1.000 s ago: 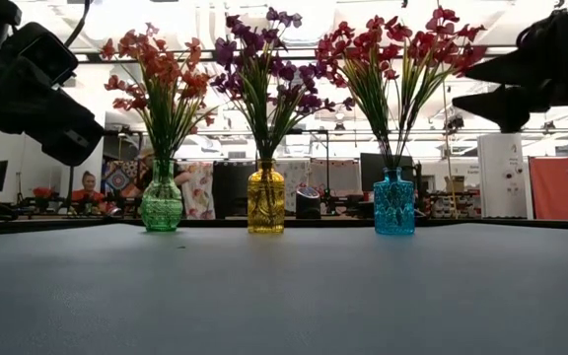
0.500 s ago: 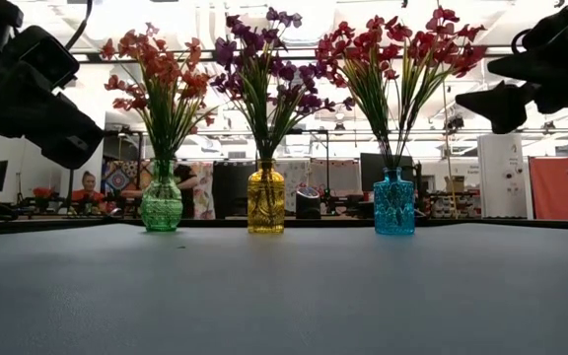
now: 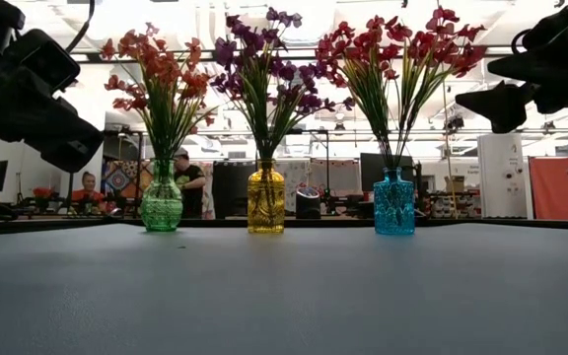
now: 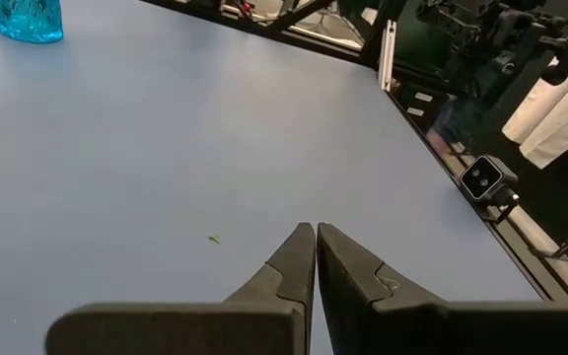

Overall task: Sort flowers into vase by color
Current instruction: Return to Home Position

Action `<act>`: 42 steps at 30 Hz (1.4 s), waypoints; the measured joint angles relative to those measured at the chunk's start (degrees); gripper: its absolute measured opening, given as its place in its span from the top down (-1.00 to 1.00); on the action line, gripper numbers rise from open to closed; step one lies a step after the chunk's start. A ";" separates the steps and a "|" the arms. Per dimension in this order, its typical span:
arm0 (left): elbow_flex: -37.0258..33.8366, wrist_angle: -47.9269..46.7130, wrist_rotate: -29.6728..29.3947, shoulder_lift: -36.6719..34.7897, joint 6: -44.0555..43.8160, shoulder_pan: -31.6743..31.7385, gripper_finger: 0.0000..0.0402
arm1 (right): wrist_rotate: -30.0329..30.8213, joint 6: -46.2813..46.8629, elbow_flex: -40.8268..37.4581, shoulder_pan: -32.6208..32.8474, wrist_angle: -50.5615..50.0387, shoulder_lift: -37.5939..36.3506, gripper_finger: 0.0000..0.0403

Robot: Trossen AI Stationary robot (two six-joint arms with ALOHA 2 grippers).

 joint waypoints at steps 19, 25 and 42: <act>0.00 0.01 0.02 1.47 0.00 -0.01 1.00 | 0.02 0.00 0.00 0.00 0.07 0.00 -0.75; -0.02 0.02 0.02 1.86 0.00 0.00 1.00 | 0.02 0.00 0.00 0.00 0.07 0.00 -0.75; -0.02 -0.04 0.02 3.22 0.00 -0.02 1.00 | 0.02 0.00 0.00 0.00 0.09 0.00 -0.75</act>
